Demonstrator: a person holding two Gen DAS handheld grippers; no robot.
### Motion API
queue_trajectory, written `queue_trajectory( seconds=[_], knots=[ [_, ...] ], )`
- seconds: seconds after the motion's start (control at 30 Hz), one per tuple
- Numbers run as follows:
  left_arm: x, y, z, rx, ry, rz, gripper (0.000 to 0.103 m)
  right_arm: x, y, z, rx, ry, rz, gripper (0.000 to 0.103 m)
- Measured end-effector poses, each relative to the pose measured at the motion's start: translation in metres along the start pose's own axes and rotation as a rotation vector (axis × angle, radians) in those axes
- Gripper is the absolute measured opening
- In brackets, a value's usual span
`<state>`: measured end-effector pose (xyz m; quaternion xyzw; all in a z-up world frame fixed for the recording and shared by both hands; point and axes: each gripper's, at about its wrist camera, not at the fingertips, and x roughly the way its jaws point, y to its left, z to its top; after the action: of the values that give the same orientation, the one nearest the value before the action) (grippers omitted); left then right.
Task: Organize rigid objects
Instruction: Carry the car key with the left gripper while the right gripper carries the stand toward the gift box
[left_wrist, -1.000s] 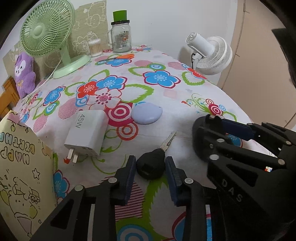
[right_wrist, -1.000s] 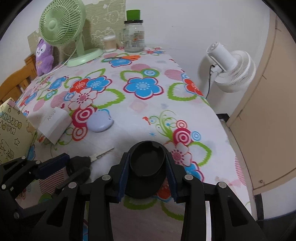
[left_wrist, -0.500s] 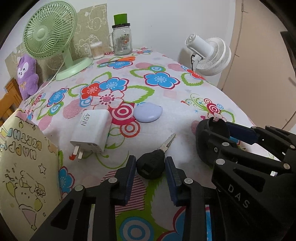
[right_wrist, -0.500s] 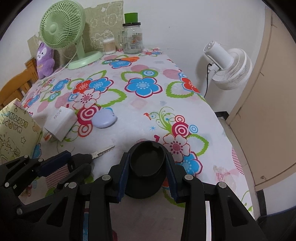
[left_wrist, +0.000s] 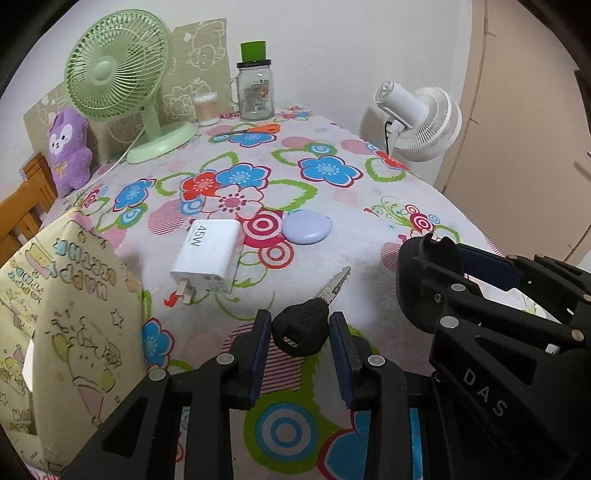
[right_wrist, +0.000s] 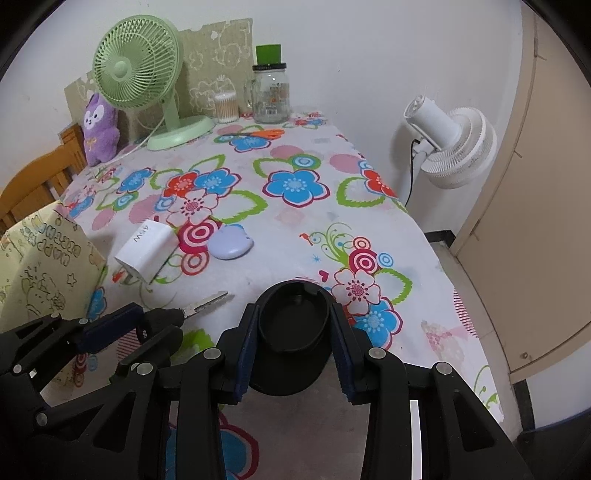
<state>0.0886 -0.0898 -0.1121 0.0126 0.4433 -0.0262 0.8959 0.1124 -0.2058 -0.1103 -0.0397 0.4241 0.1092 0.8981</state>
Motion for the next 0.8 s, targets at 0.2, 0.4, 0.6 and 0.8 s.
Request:
queue_trajectory(
  seconds=[0.2,0.4,0.6,0.8],
  knots=[
    [-0.013,0.003,-0.002,-0.003,-0.019,0.009,0.032,-0.010,0.004,-0.001,0.004,-0.011,0.009,0.040],
    [-0.028,0.008,0.001,-0.015,-0.042,0.010,0.032,-0.024,0.007,0.003,0.008,-0.029,0.017,0.040],
    [-0.045,0.015,0.005,-0.022,-0.082,0.026,0.032,-0.041,0.014,0.009,-0.008,-0.067,0.011,0.040],
    [-0.064,0.024,0.010,-0.036,-0.117,0.028,0.032,-0.053,0.024,0.013,-0.025,-0.074,0.005,0.040]
  ],
)
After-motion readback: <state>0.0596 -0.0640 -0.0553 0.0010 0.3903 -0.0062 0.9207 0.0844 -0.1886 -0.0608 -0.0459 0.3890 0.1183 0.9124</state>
